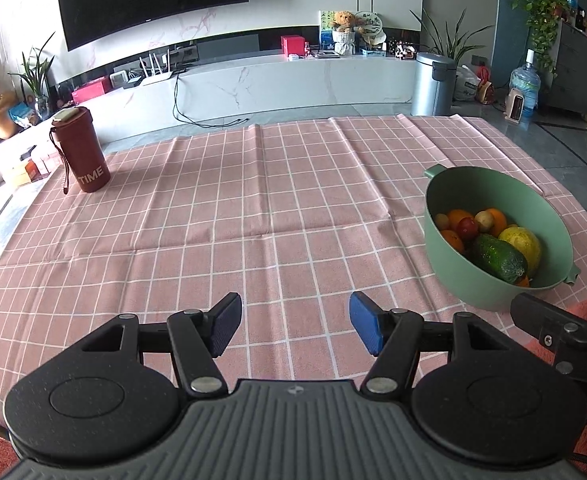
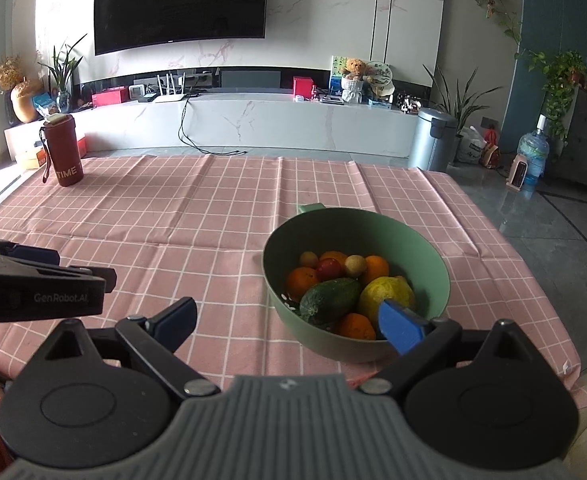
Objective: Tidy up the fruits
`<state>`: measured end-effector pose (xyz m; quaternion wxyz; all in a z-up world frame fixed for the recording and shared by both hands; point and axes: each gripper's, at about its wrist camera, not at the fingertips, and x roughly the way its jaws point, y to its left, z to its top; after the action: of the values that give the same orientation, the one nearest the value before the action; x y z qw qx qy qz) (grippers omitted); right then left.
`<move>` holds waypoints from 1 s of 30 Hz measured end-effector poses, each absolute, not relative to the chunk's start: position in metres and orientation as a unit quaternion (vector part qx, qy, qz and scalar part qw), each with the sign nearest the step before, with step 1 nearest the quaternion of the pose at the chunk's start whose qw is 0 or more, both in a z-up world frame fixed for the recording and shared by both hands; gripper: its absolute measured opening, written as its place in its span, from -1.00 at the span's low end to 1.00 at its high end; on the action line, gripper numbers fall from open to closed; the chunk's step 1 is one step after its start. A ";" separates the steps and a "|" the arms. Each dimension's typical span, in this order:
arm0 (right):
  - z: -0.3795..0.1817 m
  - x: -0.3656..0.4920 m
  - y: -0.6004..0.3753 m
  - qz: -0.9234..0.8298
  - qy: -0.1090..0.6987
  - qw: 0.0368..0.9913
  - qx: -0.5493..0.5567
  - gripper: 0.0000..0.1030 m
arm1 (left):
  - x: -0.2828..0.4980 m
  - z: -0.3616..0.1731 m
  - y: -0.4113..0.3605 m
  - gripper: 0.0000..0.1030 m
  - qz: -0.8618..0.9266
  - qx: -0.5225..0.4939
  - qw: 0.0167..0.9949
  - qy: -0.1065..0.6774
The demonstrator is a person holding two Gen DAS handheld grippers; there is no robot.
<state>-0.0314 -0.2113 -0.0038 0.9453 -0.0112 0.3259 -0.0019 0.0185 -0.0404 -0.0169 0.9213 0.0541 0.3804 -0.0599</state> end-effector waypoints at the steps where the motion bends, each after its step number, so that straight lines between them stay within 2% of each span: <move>1: -0.005 -0.030 -0.212 -0.004 0.329 0.944 -0.007 0.82 | 0.019 -0.017 -0.040 0.42 -0.061 0.052 0.921 0.381; 30: -0.004 -0.031 -0.215 -0.009 0.330 0.944 0.010 0.82 | 0.015 -0.007 -0.042 0.43 -0.059 0.057 0.922 0.379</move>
<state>-0.0315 -0.2152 -0.0040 0.9439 0.0103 0.3298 -0.0086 0.0147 -0.0418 -0.0073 0.9216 0.0570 0.3794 -0.0586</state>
